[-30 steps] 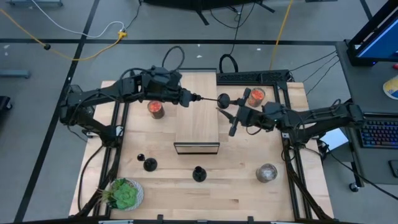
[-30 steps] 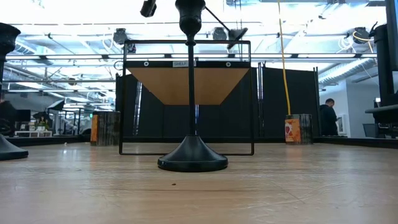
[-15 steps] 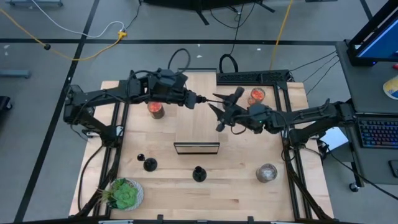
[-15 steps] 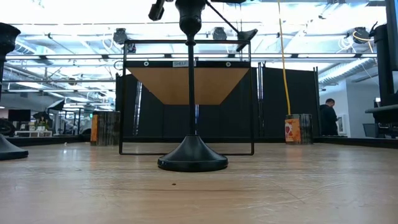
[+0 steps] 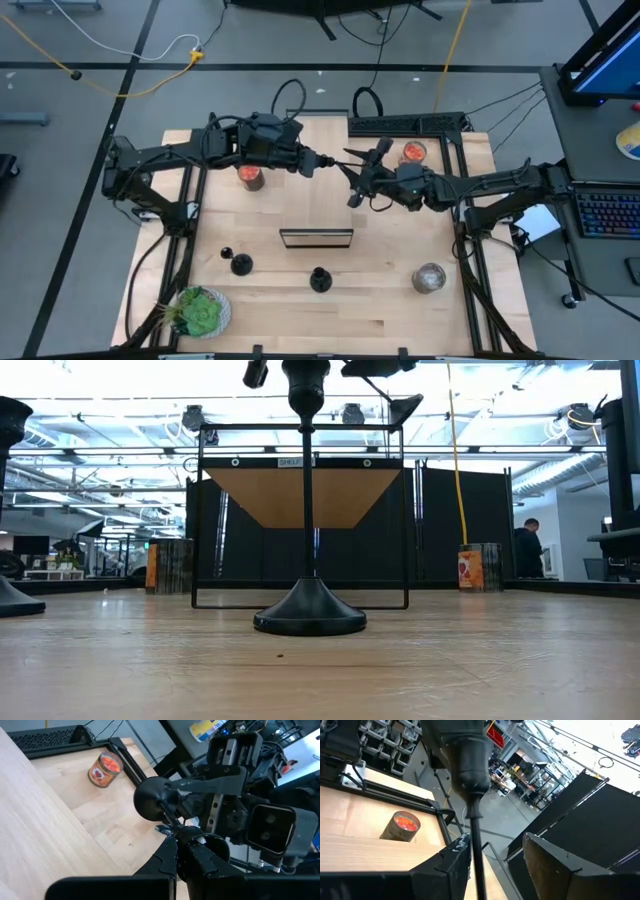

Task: Pick & Place candle stick holders
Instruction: Put the top left black candle holder on the shelf

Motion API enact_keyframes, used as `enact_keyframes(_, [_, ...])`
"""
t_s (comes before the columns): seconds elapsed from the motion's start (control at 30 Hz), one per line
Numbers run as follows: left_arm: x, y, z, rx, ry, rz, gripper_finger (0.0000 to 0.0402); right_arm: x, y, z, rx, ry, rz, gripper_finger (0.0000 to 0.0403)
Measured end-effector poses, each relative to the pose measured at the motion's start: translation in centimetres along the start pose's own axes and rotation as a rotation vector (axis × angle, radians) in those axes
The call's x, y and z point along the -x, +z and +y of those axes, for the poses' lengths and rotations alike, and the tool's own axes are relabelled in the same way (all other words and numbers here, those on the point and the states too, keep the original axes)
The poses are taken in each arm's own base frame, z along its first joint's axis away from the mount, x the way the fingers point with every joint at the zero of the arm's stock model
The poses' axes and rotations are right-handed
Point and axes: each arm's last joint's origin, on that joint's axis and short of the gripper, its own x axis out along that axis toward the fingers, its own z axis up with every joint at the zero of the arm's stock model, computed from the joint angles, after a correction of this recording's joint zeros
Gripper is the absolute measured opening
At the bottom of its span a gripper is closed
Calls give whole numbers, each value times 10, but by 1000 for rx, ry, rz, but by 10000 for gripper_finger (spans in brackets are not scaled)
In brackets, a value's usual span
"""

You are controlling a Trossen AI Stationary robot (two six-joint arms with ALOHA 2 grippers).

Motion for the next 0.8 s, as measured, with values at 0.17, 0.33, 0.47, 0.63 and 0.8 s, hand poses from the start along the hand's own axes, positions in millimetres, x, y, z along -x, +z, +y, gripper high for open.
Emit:
enact_keyframes(0.17, [-15,-5,-1,3,-19,13,10,0,-1,1,4,8,7,152])
enact_keyframes(0.33, [-30,-9,-1,9,-64,47,10,0,-5,3,2,26,40,126])
enact_keyframes(0.47, [-31,-9,-1,13,-71,44,10,0,-5,3,1,22,41,103])
enact_keyframes(0.63, [-31,-9,-1,12,-69,43,10,0,-5,4,-18,27,42,69])
enact_keyframes(0.8, [-31,-9,0,12,-50,47,10,0,-5,4,-21,28,42,27])
